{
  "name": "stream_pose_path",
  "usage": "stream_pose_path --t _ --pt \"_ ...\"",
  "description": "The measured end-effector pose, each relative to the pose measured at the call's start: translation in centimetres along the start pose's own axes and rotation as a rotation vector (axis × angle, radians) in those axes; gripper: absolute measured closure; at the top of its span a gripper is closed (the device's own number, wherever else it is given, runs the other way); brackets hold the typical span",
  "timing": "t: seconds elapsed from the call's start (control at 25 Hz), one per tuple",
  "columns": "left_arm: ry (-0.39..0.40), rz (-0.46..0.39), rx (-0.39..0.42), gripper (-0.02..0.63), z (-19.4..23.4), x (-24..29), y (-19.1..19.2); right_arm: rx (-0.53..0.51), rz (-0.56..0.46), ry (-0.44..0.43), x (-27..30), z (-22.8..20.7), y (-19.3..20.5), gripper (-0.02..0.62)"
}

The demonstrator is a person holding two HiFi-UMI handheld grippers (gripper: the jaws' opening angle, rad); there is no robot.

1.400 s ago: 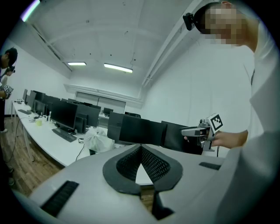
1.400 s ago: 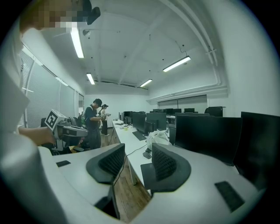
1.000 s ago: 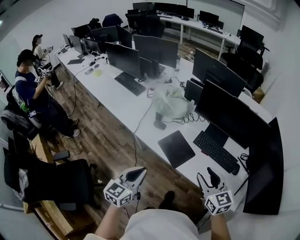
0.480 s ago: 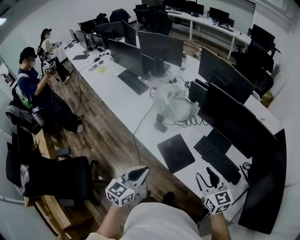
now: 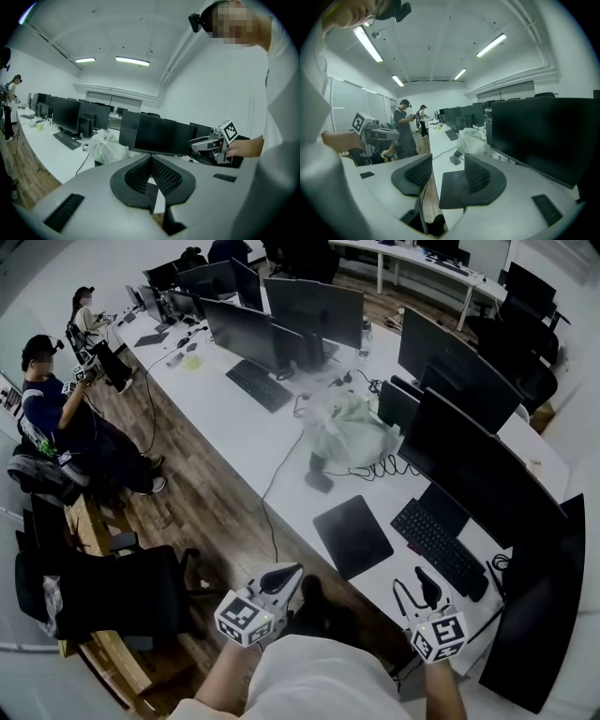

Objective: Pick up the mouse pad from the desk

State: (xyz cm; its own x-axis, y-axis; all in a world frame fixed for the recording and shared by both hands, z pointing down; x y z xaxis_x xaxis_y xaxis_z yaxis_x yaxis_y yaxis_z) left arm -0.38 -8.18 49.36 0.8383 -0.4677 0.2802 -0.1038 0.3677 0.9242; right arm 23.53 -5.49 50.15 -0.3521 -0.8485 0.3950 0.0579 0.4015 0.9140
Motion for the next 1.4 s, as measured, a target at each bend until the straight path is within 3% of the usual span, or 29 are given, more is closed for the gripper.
stream_pose_path --t 0.8,1.4 --pt "0.204 0.107 0.034 0.591 14.7 9.9 1.6 0.038 0.16 0.142 15.3 -2.6 2.5 0.325" --pt "0.328 0.225 -0.028 0.591 20.5 15.9 7.6 0.045 0.367 0.202 23.9 -4.1 10.4 0.248"
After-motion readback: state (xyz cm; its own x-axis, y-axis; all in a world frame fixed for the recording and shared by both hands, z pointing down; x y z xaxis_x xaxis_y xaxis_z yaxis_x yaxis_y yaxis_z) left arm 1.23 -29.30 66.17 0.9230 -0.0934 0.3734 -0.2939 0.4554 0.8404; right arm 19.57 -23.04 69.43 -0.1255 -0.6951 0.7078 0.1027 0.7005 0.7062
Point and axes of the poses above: the fingertips, and each gripper's own axes: x forward along the fingers, z to its left, y out of its underside, the point moved 2 cm from there along -x, backward along the fingers, and after that the axes turned 8 degrees about y, right-handed, at the moved point
